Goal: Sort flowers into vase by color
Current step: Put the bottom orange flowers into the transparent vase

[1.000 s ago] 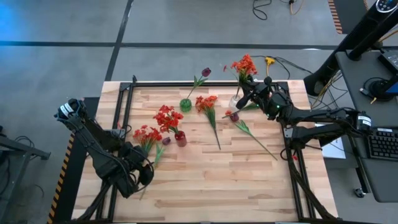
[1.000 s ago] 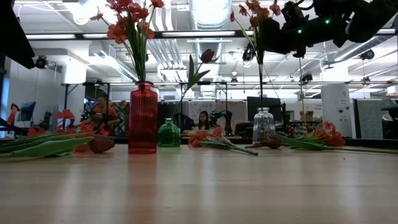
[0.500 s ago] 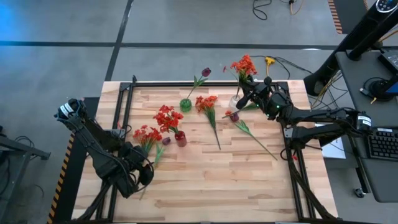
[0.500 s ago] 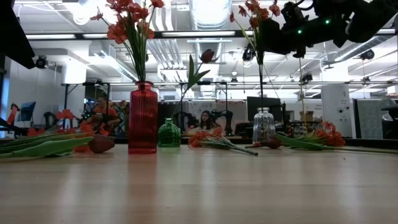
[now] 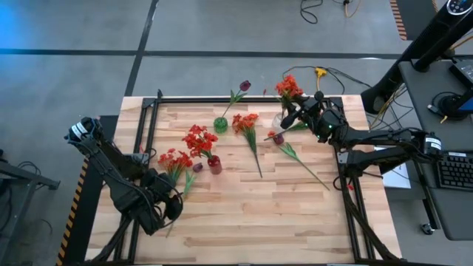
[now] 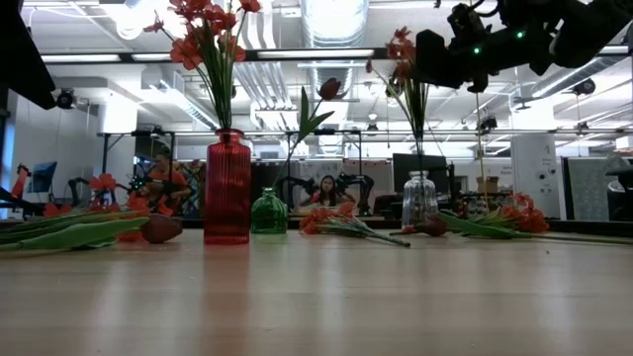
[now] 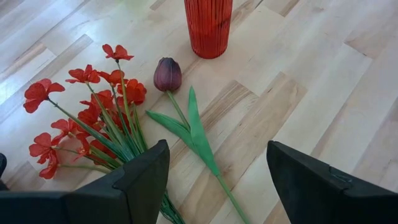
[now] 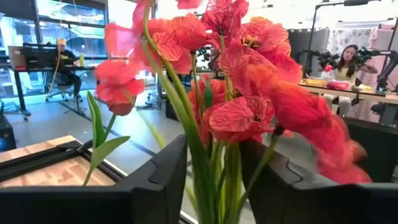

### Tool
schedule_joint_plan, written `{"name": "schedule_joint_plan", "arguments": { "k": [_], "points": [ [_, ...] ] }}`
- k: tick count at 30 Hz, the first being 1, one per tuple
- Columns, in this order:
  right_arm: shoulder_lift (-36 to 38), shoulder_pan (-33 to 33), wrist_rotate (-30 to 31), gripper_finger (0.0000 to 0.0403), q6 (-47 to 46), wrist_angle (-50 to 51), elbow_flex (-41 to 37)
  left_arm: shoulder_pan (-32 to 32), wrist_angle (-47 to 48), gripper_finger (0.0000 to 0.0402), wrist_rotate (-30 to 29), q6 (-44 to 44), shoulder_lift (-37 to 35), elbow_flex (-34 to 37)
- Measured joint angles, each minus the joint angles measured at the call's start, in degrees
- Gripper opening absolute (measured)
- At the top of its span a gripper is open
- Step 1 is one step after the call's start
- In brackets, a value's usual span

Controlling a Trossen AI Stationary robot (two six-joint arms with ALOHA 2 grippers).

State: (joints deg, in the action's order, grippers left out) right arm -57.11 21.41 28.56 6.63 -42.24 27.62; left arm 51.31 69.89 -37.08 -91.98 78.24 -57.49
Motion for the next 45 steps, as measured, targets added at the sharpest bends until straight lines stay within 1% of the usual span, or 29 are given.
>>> {"name": "schedule_joint_plan", "arguments": {
  "k": [9,21,28,35,40,45],
  "points": [
    [0.0,0.0,0.0,0.0181,-1.0,0.7,0.0,0.0,0.0,0.0251,0.0,0.0,0.0,0.0],
    [2.2,0.0,0.0,0.0246,-5.1,9.9,0.0,0.0,0.0,0.0251,0.0,0.0,0.0,0.0],
    [3.9,0.0,0.0,0.028,-5.6,15.2,0.0,0.0,0.0,0.0251,0.0,0.0,0.0,0.0],
    [4.2,0.0,0.0,0.0297,-5.9,19.0,0.0,0.0,0.0,0.0251,0.0,0.0,0.0,0.0],
    [4.2,0.0,-0.2,0.0299,-6.2,21.0,0.0,0.0,0.0,0.0251,0.0,0.0,0.0,0.0],
    [4.2,0.0,-3.6,0.0298,-5.6,22.4,0.0,0.0,0.0,0.0251,0.0,0.0,0.0,0.0]
  ]
}}
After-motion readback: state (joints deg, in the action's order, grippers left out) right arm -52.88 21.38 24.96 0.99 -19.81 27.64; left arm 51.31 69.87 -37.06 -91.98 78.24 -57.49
